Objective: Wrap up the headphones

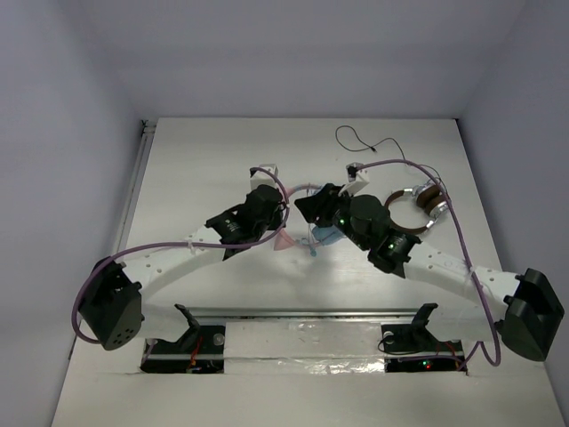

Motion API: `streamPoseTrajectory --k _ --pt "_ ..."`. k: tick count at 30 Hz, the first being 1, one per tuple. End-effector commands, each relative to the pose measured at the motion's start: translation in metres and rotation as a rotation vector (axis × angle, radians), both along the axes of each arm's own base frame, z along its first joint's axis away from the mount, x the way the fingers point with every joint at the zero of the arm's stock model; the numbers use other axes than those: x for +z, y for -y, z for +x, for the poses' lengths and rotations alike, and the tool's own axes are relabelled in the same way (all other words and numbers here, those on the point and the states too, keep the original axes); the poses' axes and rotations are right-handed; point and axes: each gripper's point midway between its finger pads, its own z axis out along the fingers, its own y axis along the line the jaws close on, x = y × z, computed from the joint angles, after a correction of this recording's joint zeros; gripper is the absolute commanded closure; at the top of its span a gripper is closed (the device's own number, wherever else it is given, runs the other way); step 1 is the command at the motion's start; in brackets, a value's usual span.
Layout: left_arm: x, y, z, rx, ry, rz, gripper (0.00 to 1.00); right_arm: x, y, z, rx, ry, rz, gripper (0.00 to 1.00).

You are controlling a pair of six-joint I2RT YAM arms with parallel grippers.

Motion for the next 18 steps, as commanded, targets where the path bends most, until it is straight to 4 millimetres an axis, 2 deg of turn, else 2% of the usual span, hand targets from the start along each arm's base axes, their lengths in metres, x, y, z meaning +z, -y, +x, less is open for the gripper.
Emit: streamPoseTrajectory --k 1,3,4,5,7,9,11,12,13,14,16,18 --pt "0.028 0.015 0.004 -0.014 0.056 -0.131 1.0 0.031 0.005 -0.004 -0.006 0.048 0.023 0.57" --pt "0.029 0.019 -0.001 -0.033 0.05 -0.141 1.0 0.043 0.012 -0.009 -0.008 0.072 0.031 0.68" --pt "0.027 0.019 -0.003 -0.036 0.046 -0.142 1.0 0.048 0.016 -0.011 -0.016 0.081 0.035 0.92" --pt "0.028 0.018 -0.005 -0.039 0.049 -0.147 1.0 0.05 0.02 -0.013 -0.015 0.092 0.03 0.99" --pt "0.022 0.017 -0.011 -0.052 0.037 -0.142 1.0 0.063 0.03 -0.021 -0.015 0.127 0.042 1.0" --pt "0.019 0.017 -0.016 -0.065 0.024 -0.149 1.0 0.068 0.044 -0.028 -0.025 0.149 0.033 1.0" --pt "0.009 0.018 -0.024 -0.082 -0.002 -0.147 1.0 0.067 0.056 -0.032 -0.045 0.166 0.009 1.0" --pt "0.007 0.017 -0.026 -0.086 -0.007 -0.15 1.0 0.057 0.062 -0.034 -0.057 0.153 -0.015 1.0" --pt "-0.003 0.016 -0.032 -0.101 -0.03 -0.141 1.0 0.065 0.075 -0.038 -0.086 0.174 0.001 1.0" --pt "-0.001 0.017 -0.032 -0.106 -0.018 -0.158 1.0 0.056 0.076 -0.037 -0.094 0.165 -0.026 1.0" --pt "-0.012 0.015 -0.034 -0.11 -0.02 -0.15 1.0 0.066 0.096 -0.048 -0.12 0.194 0.008 1.0" --pt "-0.019 0.01 -0.03 -0.084 -0.011 -0.127 1.0 0.063 0.103 -0.051 -0.128 0.196 0.004 1.0"
